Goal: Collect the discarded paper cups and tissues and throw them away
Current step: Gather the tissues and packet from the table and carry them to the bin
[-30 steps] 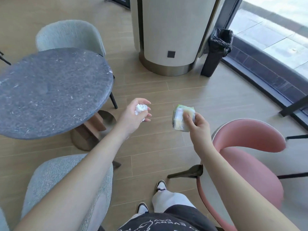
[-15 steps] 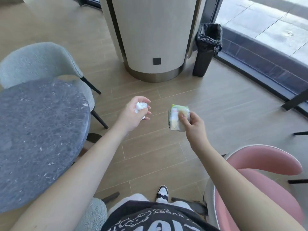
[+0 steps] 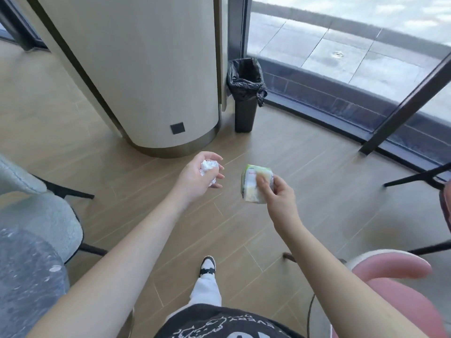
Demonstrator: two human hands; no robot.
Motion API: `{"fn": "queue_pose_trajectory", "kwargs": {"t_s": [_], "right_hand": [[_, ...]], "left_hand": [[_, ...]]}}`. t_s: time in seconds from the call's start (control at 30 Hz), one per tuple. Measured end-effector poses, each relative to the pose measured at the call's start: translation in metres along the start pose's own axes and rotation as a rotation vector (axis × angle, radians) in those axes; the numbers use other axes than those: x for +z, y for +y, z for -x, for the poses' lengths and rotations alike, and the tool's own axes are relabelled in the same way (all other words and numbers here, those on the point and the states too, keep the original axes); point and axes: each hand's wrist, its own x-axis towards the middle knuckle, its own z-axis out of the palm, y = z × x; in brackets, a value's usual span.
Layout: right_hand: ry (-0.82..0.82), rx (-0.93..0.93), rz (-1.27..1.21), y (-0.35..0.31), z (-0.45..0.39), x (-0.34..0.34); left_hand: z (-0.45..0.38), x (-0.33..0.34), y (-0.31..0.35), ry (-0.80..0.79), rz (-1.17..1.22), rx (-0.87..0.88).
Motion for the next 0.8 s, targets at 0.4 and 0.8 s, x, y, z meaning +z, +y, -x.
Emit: {"fn": "queue_pose_trajectory", "kwargs": {"t_s": [0.4, 0.8], "right_hand": [[0.173, -0.025, -0.053, -0.058, -0.164, 0.029], [0.172, -0.05, -0.083, -0.082, -0.371, -0.014]], "left_hand": [[-0.202, -0.011, 0.038, -0.207, 0.051, 0.039], [-0.393, 0.052, 0.069, -0.215, 0.018, -0.023]]}}
